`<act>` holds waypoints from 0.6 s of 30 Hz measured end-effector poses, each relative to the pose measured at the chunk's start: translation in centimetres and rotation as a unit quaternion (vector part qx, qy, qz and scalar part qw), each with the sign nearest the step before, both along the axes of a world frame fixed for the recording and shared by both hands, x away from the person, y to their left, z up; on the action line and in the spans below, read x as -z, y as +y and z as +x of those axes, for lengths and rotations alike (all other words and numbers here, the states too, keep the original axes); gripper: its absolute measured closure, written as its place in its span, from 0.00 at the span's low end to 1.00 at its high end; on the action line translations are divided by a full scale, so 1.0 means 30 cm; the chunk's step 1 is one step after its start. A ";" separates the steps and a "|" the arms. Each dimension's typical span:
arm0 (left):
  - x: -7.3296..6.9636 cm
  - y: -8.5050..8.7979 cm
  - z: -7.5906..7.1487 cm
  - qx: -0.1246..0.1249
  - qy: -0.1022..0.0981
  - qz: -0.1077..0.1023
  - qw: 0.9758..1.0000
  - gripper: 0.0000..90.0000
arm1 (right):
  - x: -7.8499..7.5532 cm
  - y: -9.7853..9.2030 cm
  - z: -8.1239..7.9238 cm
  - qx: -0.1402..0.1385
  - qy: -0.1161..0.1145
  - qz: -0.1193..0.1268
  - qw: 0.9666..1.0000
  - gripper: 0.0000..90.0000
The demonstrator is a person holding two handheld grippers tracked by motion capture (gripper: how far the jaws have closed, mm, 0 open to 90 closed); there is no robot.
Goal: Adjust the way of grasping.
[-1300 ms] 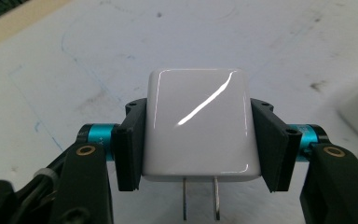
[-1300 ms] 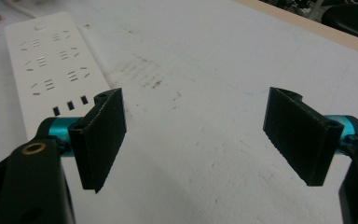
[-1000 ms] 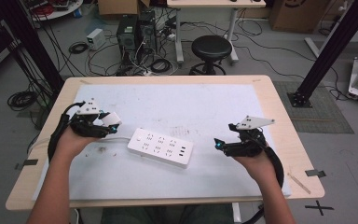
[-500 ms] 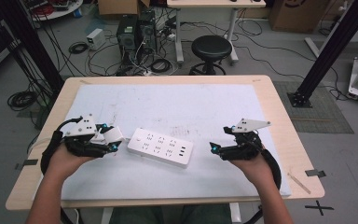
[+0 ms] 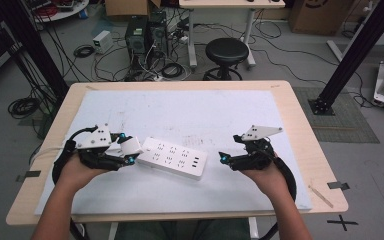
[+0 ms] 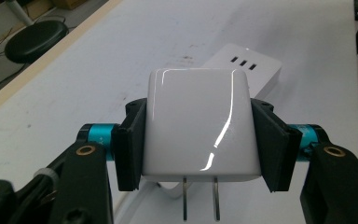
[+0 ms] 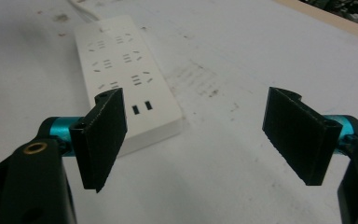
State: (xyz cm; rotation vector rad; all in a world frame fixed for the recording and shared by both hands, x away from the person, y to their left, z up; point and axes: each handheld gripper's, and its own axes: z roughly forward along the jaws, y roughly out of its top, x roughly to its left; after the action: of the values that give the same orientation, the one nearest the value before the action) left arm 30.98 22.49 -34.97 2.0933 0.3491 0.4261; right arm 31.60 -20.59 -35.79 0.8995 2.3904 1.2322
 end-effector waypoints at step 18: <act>0.061 -0.191 -0.076 0.081 -0.085 0.012 0.993 0.47 | 0.064 0.171 0.014 -0.065 0.089 0.092 0.990 0.24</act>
State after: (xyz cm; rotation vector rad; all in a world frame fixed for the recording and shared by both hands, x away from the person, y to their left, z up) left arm 28.70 16.77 -36.78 2.0722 0.0747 0.5099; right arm 32.03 -15.46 -37.72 0.9581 2.5412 1.4988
